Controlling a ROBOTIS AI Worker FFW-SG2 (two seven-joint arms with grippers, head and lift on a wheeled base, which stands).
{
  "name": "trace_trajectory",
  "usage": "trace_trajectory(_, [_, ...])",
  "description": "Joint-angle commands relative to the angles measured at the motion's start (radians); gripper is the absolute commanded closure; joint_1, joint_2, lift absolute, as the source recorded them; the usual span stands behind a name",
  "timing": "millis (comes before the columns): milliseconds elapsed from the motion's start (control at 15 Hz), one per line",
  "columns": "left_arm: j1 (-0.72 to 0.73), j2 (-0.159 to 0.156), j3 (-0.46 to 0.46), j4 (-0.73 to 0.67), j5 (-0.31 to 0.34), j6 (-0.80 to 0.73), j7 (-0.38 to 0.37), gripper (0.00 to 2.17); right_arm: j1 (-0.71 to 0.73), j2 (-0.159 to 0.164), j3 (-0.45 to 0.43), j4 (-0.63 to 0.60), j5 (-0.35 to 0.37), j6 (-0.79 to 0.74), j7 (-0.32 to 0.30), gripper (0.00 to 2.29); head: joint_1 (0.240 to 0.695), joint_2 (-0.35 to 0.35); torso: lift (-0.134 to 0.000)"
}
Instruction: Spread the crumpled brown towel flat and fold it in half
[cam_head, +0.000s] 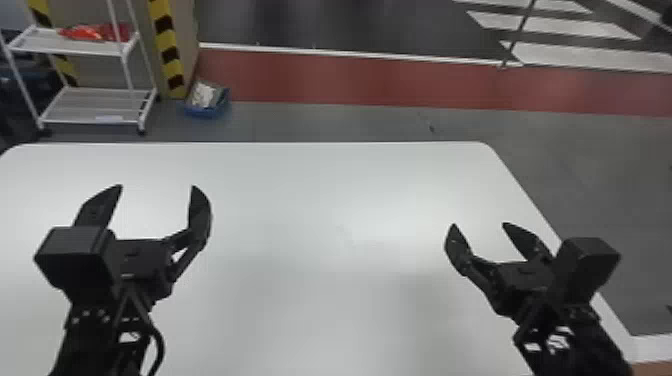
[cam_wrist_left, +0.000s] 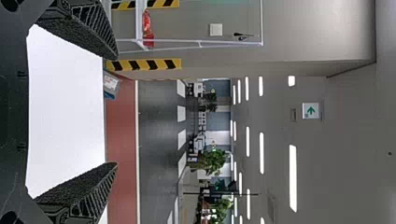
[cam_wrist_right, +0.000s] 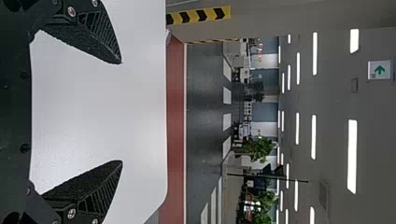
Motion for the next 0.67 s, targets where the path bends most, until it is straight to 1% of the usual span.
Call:
trace_trajectory(0, [-0.004,0.010,-0.002,0.008,0.005,-0.005,0.000,0.08,-0.013,0.002,0.002,-0.036,0.013,0.062,-0.001,0.13,0.695,-0.136,-0.125])
trace_trajectory(200, [-0.015,0.016,0.001,0.003,0.009,-0.005,0.000,0.08,-0.024,0.005,0.002,-0.056,0.008,0.123,-0.001,0.13,0.695,-0.124,-0.125])
trace_trajectory(267, [-0.022,0.015,-0.002,0.003,0.011,-0.001,-0.002,0.08,-0.027,0.008,0.009,-0.054,0.009,0.135,-0.001,0.13,0.695,-0.122,-0.125])
trace_trajectory(400, [-0.025,0.001,-0.010,0.003,0.008,-0.005,-0.005,0.08,-0.026,0.005,0.009,-0.059,0.017,0.138,-0.001,0.13,0.695,-0.119,-0.125])
trace_trajectory(467, [-0.034,-0.007,-0.012,0.008,0.006,-0.020,-0.017,0.08,-0.022,0.000,0.009,-0.069,0.025,0.157,0.000,0.13,0.695,-0.120,-0.125])
trace_trajectory(600, [-0.067,-0.005,-0.015,0.026,0.011,-0.023,-0.017,0.08,-0.033,0.003,0.021,-0.080,0.066,0.187,-0.001,0.13,0.695,-0.126,-0.125])
